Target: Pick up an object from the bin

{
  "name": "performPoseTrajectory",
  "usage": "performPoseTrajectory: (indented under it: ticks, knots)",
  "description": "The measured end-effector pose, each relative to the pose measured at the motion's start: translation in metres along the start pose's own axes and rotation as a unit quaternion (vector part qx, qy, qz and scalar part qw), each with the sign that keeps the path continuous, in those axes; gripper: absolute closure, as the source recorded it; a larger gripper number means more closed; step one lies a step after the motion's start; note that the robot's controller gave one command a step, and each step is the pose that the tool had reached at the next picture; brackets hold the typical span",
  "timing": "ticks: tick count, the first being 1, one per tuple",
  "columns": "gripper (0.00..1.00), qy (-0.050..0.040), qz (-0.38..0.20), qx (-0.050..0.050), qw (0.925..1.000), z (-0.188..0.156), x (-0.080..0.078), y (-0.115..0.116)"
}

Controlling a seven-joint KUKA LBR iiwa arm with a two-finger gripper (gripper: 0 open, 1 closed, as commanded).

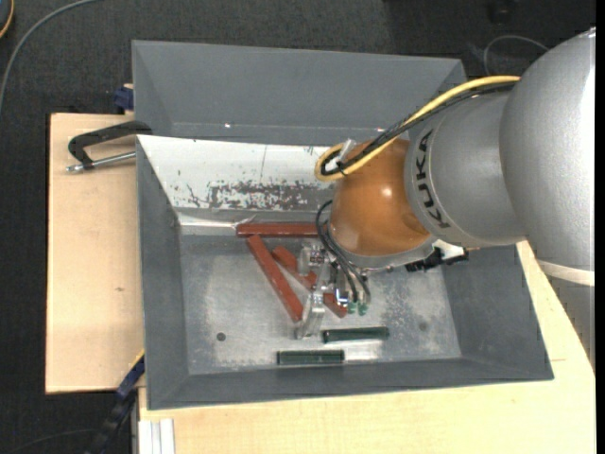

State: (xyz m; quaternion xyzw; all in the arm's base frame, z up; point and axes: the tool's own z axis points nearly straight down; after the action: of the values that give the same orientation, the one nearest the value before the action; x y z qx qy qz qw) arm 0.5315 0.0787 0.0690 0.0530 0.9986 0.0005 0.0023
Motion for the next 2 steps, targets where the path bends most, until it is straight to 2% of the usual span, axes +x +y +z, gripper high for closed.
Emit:
performPoseTrajectory:
  ticks: [1,2]
  knots:
    - [1.00,-0.0041,-0.002,-0.002,1.0000,-0.0050,-0.0024,0.0040]
    - [0.00,0.0006,-0.003,-0.001,1.0000,-0.0022,0.0004,0.0030]
